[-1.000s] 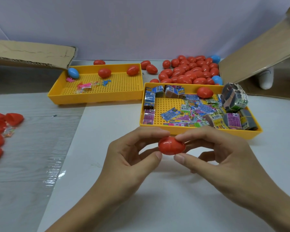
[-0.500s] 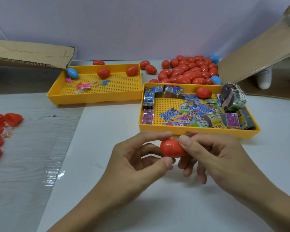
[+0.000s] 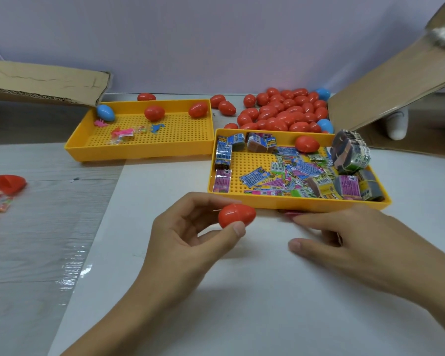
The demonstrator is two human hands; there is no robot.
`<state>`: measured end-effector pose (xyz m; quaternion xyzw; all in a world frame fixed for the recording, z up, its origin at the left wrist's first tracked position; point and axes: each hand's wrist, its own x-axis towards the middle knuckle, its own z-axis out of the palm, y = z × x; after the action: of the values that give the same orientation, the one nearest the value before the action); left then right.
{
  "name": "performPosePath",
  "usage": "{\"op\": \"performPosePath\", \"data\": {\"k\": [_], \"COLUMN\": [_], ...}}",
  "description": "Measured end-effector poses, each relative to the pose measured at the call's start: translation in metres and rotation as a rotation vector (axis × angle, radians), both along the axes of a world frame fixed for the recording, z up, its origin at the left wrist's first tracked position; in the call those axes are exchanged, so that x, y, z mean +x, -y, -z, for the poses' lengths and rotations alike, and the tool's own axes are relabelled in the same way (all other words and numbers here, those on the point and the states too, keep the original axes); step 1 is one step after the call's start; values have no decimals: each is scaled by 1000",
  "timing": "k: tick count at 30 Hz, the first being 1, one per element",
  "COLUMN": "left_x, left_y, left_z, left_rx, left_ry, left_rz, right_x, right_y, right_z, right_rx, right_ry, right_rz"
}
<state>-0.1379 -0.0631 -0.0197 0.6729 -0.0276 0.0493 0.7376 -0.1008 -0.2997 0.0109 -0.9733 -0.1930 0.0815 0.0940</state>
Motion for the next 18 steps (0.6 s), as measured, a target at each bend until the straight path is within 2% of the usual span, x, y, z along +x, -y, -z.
{"op": "performPosePath", "data": {"k": [1, 5, 12, 18], "left_x": [0, 0, -1, 0], "left_y": [0, 1, 2, 0], "left_z": [1, 1, 3, 2], "left_rx": [0, -63, -72, -14], "left_ry": [1, -22, -61, -66], "left_rz": [1, 7, 45, 60], "right_x": [0, 3, 21, 26], "right_y": [0, 4, 1, 5], "right_z": [0, 2, 22, 29], "right_rx": [28, 386, 358, 411], "right_ry": [30, 292, 396, 456], "right_rz": [4, 44, 107, 59]}}
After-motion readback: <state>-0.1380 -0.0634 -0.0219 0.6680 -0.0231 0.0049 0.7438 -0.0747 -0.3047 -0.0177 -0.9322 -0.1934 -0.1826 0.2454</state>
